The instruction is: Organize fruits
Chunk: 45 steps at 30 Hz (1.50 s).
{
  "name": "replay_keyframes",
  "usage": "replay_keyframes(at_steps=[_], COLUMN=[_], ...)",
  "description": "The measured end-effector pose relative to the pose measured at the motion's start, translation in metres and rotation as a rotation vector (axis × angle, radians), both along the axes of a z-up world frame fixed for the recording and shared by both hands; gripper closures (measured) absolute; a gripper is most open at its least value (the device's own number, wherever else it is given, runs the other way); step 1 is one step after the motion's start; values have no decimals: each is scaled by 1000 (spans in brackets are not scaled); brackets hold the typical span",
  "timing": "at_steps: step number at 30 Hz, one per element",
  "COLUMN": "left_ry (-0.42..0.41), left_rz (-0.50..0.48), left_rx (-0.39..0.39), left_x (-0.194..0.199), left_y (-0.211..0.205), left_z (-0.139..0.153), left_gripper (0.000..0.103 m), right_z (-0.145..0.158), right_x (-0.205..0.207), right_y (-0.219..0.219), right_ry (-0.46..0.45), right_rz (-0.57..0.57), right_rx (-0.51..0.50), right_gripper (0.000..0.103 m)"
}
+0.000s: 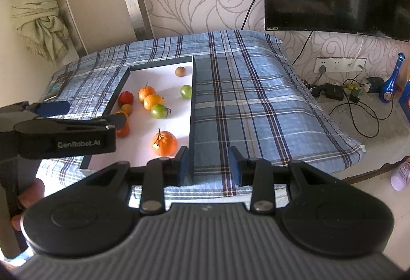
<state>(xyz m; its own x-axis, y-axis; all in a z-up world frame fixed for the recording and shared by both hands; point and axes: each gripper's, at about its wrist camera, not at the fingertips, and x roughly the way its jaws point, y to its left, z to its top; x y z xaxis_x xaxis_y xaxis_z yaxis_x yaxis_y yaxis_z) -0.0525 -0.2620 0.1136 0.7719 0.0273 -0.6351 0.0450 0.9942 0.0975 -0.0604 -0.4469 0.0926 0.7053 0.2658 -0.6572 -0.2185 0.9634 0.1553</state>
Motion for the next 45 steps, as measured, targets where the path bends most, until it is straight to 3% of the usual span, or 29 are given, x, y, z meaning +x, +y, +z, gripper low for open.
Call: replay_keyframes(at_steps=[23, 45], left_ry=[57, 98], left_rz=[-18, -38], left_rx=[-35, -47], left_x=[-21, -35], left_y=[-3, -8], left_z=[-10, -18], left_gripper=[0, 0], right_z=[-3, -8], right_x=[-9, -17], right_y=[17, 15], right_ry=[27, 37], right_rz=[83, 72], right_rx=[-33, -35], right_gripper=[66, 66])
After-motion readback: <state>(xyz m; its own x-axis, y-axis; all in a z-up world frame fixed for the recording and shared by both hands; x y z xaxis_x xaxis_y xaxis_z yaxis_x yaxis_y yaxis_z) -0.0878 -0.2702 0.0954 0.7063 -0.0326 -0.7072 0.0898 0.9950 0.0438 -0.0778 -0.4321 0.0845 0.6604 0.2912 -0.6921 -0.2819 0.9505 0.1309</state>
